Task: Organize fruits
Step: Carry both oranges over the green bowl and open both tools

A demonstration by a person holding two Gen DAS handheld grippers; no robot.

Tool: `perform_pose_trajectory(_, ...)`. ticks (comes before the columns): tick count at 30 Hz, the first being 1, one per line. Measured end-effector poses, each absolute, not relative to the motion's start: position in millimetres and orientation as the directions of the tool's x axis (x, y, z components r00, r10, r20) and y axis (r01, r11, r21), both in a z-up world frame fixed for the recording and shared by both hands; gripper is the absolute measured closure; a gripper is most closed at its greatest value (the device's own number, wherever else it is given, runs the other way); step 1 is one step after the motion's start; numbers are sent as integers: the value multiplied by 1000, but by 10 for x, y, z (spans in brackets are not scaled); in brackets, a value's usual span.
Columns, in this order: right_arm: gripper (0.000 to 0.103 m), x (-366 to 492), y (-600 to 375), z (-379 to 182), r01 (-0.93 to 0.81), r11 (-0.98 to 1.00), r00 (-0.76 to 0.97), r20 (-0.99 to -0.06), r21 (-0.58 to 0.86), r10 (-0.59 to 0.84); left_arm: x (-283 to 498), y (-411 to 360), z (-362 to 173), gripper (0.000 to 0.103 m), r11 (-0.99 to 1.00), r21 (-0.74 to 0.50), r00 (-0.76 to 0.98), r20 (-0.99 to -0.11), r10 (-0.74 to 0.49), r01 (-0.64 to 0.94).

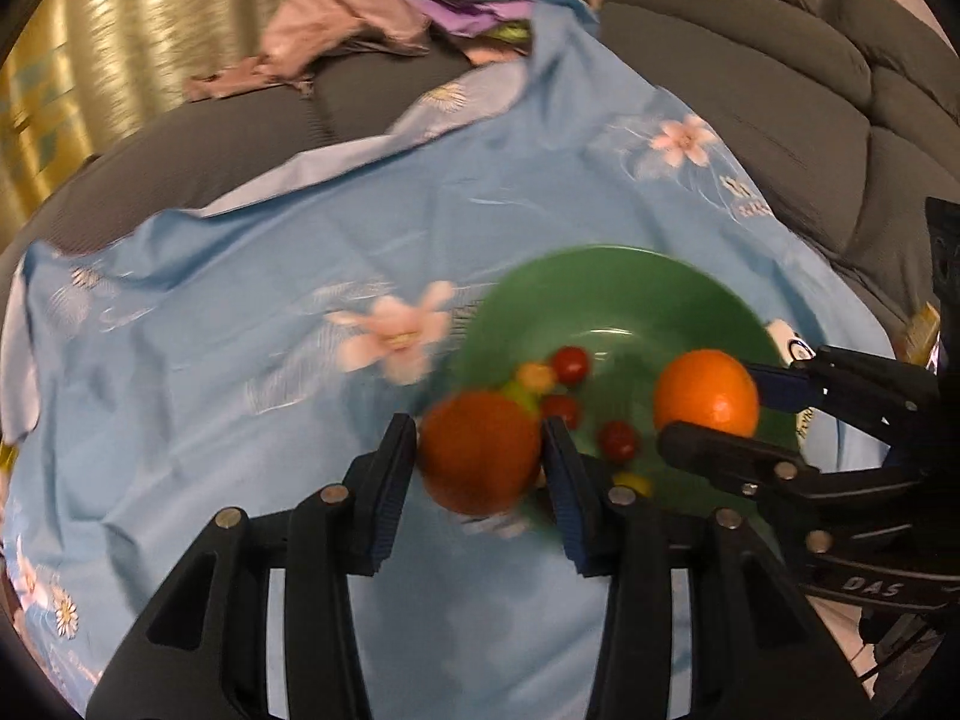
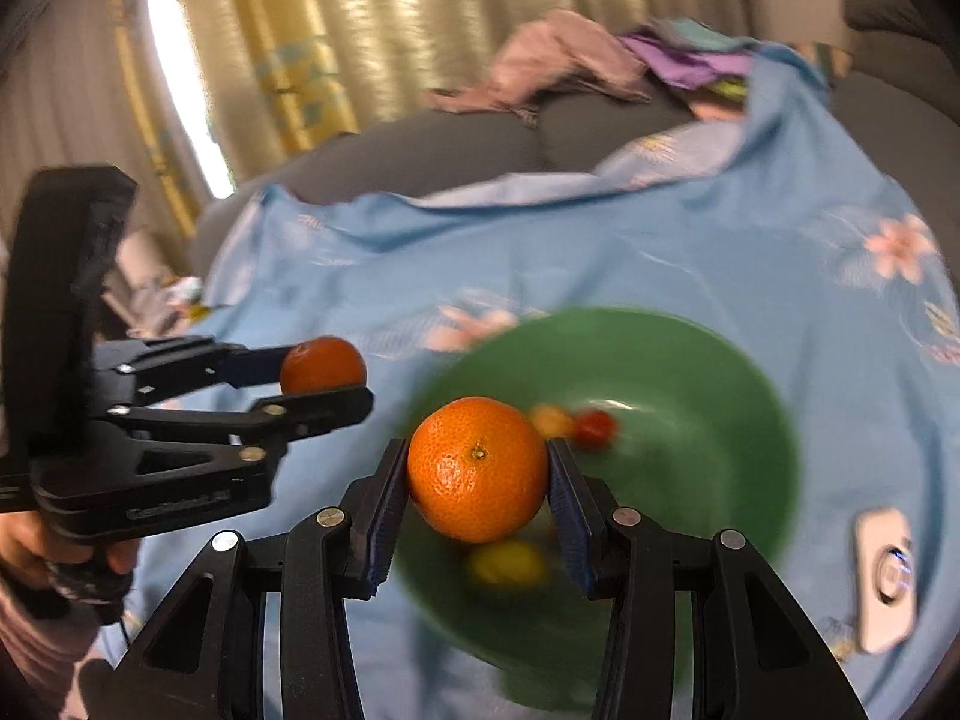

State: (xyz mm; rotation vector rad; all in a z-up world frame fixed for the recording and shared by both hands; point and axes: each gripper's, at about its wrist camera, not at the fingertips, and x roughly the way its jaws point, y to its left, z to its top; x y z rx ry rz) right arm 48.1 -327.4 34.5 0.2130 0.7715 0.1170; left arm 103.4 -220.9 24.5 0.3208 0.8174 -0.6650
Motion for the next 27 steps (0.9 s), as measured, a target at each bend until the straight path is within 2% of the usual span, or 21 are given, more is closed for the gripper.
perform_pose_trajectory(2, 56, 482, -3384, 282, 14, 978, 691, -709, 207, 140, 1034, -2372, 211, 60, 751, 17, 487, -771, -410, 660)
perform_pose_trajectory(4, 56, 509, -3462, 225, 31, 982, 664, -738, 185, 118, 1033, -2445, 192, 54, 754, 23, 479, -784, -393, 656)
perform_pose_trajectory(6, 56, 521, -3536, 176, 57, 982, 642, -760, 180, 102, 1007, -2520, 188, 39, 754, 33, 475, -795, -378, 656)
perform_pose_trajectory(10, 56, 501, -3585, 228, 62, 984, 618, -781, 167, 94, 914, -2502, 336, 21, 765, 58, 504, -783, -364, 642)
perform_pose_trajectory(12, 56, 477, -3608, 311, 65, 986, 609, -789, 153, 82, 881, -2481, 445, 5, 780, 68, 526, -774, -353, 623)
perform_pose_trajectory(14, 56, 423, -3611, 451, 55, 989, 622, -779, 138, 74, 850, -2440, 576, 0, 795, 72, 552, -757, -349, 602)
perform_pose_trajectory(20, 51, 379, -3636, 832, 32, 995, 609, -791, 97, 57, 763, -2398, 890, 1, 837, 87, 570, -769, -288, 541)
perform_pose_trajectory(24, 51, 318, -3623, 996, -9, 995, 588, -804, 102, 87, 662, -2368, 1087, 1, 795, -46, 493, -763, -419, 605)
perform_pose_trajectory(27, 51, 268, -3615, 1052, -18, 996, 581, -810, 89, 83, 572, -2401, 1240, 1, 795, -28, 524, -737, -426, 606)
